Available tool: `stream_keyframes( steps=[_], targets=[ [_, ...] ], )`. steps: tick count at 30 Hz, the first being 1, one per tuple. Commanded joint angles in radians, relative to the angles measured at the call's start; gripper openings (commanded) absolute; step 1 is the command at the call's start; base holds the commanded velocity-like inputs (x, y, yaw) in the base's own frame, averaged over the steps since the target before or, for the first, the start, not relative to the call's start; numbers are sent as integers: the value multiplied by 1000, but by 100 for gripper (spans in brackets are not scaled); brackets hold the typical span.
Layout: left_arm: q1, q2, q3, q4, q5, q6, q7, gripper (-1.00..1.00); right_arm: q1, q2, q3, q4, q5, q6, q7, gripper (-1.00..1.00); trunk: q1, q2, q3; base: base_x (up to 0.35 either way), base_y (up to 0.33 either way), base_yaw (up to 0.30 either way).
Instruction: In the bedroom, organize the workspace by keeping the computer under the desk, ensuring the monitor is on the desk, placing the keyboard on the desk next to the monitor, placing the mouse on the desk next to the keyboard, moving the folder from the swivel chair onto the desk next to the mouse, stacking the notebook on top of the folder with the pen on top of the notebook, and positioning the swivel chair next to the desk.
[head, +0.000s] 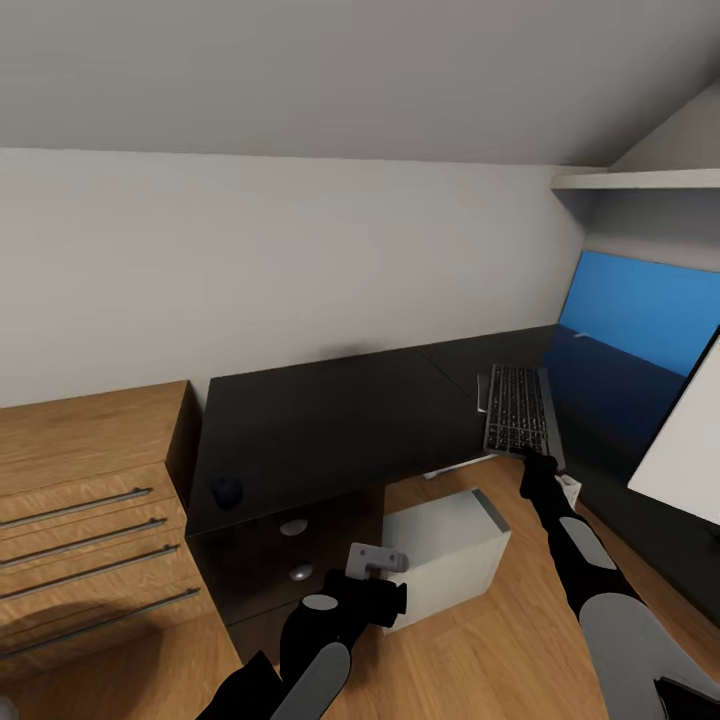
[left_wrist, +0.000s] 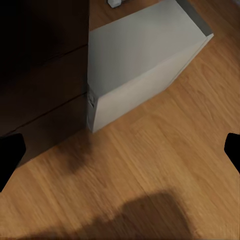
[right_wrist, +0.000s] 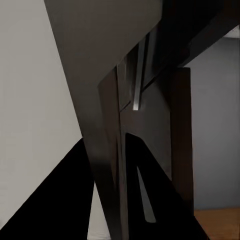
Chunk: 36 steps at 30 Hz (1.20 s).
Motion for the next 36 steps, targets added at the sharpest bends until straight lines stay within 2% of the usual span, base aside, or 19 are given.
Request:
stream_keyframes(
  steps=[1,8,13,16,21,27,33,36],
  targets=[
    [-1,0,-1,6,9,1,10,100,-1,0,-6,0,-13,25,6,-100,0,0,-1,0,0,0],
    [-1,0,-1,14,9,0,9,100,0,1,-6,-17,-13,109,5,-100,0,0,-1,0,0,0],
    [-1,0,-1,17,9,-6,9,100,29,4,-4,-72,-13,125,4,-100,0,0,-1,-83,0,0],
    [-1,0,-1,18,9,-7,9,100,38,19,-3,-94,-10,131,3,-100,0,0,-1,-284,0,0],
    [-1,0,-1,18,9,-7,9,100,40,37,39,-99,-10,132,2,-100,0,0,-1,-326,0,0],
    [-1,0,0,19,8,-7,9,100,41,64,68,-99,-10,131,-3,-100,0,0,-1,-259,0,3],
    [-1,0,3,19,6,-7,10,100,41,71,158,-96,-10,129,-5,-100,0,0,2,-33,0,135],
    [-1,0,4,19,6,-7,10,100,41,75,185,-94,-10,129,-5,-100,0,0,4,-4,0,196]
  ],
)
